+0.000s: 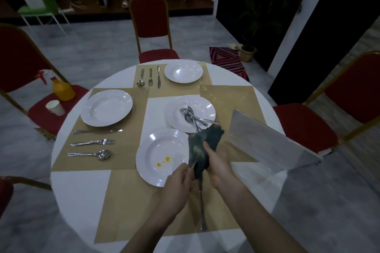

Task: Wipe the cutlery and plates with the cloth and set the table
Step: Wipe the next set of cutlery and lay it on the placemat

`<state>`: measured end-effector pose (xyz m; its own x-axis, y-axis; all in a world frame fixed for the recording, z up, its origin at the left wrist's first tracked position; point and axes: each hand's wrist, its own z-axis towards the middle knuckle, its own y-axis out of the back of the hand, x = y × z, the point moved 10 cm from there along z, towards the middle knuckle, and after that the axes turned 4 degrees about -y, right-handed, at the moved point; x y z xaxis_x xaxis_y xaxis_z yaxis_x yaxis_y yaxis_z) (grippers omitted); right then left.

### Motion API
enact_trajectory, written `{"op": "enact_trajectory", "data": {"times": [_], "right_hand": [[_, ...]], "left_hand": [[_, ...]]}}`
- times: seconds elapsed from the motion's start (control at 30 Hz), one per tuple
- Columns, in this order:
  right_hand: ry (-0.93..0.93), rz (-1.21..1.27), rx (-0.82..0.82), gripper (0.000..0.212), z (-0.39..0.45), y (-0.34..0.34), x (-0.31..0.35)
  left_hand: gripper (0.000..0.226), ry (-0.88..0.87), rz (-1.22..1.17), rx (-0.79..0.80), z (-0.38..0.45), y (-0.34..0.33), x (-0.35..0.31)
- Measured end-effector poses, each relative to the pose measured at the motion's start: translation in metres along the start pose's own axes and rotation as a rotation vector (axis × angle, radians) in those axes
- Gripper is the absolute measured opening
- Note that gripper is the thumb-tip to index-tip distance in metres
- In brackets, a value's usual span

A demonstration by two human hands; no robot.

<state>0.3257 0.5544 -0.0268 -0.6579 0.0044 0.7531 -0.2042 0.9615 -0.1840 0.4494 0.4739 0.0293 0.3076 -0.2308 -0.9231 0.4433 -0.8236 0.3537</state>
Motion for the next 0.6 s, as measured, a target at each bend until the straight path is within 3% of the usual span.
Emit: {"op": "enact_trajectory", "data": {"times": [0.07,0.17,0.37,0.43,0.5,0.6], "right_hand": [[-0.019,0.017,0.019,0.020,-0.002,-0.006,-0.014],[0.002,0.051,-0.079,0.010,0.007,0.008,-0.014],[0.113,-0.069,-0.334,0.017,0.029,0.071,0.023],[0.167,-0.154,-0.238,0.018,0.024,0.074,0.022],[0.123,-0.102,-0.032,0.023,0.013,0.054,0.000],[-0.004,-0.103,0.176,0.025,-0.006,0.017,-0.027]], "left_hand": [[0.029,0.011,0.001,-0.013,-0.004,0.001,0.003],[0.029,0.009,0.010,0.019,-0.008,-0.005,0.006],[0.028,0.064,-0.069,0.070,-0.028,-0.003,0.025],[0.029,0.117,-0.133,-0.023,-0.022,0.021,0.040],[0.027,0.115,-0.139,-0.078,-0.006,0.036,0.044],[0.028,0.107,-0.114,0.011,0.014,0.017,0.037]]}}
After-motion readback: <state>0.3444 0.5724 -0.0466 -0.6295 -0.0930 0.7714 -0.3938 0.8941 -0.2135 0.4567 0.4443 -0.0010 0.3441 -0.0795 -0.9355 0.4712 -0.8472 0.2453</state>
